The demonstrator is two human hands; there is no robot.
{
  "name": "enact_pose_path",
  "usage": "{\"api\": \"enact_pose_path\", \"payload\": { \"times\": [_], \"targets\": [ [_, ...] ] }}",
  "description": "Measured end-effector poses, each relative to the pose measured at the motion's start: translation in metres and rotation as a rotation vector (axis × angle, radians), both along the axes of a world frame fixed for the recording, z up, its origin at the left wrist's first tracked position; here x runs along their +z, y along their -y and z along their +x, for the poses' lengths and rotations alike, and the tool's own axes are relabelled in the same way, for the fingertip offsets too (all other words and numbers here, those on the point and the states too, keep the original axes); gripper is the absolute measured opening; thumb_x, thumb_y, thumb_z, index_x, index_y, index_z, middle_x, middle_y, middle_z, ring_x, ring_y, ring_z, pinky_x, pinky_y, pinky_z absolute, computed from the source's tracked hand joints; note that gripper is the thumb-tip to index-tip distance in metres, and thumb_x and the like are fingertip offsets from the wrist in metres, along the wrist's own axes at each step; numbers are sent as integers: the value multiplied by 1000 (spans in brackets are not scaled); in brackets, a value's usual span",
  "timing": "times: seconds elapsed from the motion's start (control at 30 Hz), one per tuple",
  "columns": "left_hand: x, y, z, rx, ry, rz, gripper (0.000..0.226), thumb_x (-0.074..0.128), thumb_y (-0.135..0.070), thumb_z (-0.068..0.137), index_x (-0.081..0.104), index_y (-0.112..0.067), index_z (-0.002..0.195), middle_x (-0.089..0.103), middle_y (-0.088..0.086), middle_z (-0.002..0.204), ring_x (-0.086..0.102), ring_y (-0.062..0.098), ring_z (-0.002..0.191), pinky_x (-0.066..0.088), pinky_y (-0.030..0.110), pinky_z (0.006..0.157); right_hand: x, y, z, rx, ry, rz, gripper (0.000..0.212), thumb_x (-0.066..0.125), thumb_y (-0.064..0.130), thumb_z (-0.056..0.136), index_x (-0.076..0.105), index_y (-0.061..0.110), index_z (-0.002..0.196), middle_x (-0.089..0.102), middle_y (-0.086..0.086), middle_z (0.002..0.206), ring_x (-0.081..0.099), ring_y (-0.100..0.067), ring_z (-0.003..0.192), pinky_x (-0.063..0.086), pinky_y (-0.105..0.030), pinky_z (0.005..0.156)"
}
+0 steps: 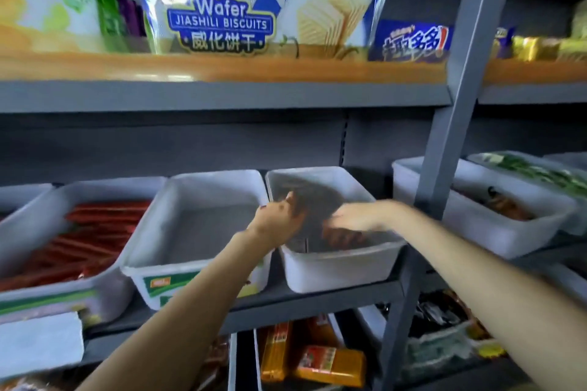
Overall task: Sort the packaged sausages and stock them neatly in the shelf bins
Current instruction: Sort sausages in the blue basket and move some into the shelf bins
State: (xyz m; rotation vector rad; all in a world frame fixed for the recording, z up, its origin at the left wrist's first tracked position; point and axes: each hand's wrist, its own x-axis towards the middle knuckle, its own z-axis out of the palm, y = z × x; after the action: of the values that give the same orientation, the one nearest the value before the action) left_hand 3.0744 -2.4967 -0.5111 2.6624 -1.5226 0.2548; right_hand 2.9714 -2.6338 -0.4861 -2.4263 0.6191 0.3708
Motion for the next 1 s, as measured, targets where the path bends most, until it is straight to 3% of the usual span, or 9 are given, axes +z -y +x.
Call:
{"api": "enact_pose_path", "payload": {
  "times": [0.07,0.27,0.37,0.47,0.53,0.7,0.83,1.0],
  "targets": [
    [-11,-1,5,-26,68,176,47,29,-14,100,22,-22,146,27,16,145,37,33,129,34,46,102,-13,0,12,-53,-135,68,46,35,43,100,63,11,117,62,-10,117,53,-23,95,42,-32,79],
    [-16,-5,1,-70,146,126,45,29,-16,99,24,-19,143,30,7,145,34,27,132,29,39,105,-21,-1,21,-124,-310,219,64,26,56,97,54,9,129,57,-11,104,53,-22,79,42,-32,69],
    [-12,-7,-5,-41,129,136,41,26,-16,99,29,-17,140,32,8,144,34,28,131,28,40,104,-20,-6,19,-85,-361,212,52,33,53,97,58,14,120,57,-6,88,51,-18,71,41,-28,65],
    [-10,-7,-8,-21,88,134,40,25,-15,99,31,-17,138,33,7,142,34,30,130,27,40,105,-13,-9,15,2,-329,260,28,52,43,94,61,17,99,57,-2,85,53,-15,71,43,-26,64],
    [-11,-6,-6,2,19,117,40,23,-18,99,33,-16,137,35,7,142,33,28,132,25,40,106,-3,-7,8,55,-322,352,29,50,41,95,57,17,109,57,0,91,53,-14,76,45,-24,68],
    [-12,-7,-6,58,-36,113,43,19,-21,99,29,-16,141,37,9,141,34,27,131,23,44,107,12,-1,-14,151,-203,337,26,51,19,97,54,21,123,55,-1,118,51,-14,106,40,-30,98],
    [-10,-11,-11,58,27,134,50,29,-12,97,17,-18,145,32,12,142,33,31,131,24,51,107,23,-6,-18,200,-105,310,24,60,6,90,62,21,110,60,-4,108,55,-14,99,44,-27,94],
    [-9,-9,-10,93,-31,100,51,25,-11,97,15,-20,147,30,13,143,31,31,133,14,54,111,54,-15,-32,250,73,93,28,73,8,79,64,31,93,62,4,94,57,-10,93,45,-27,91]
  ]
}}
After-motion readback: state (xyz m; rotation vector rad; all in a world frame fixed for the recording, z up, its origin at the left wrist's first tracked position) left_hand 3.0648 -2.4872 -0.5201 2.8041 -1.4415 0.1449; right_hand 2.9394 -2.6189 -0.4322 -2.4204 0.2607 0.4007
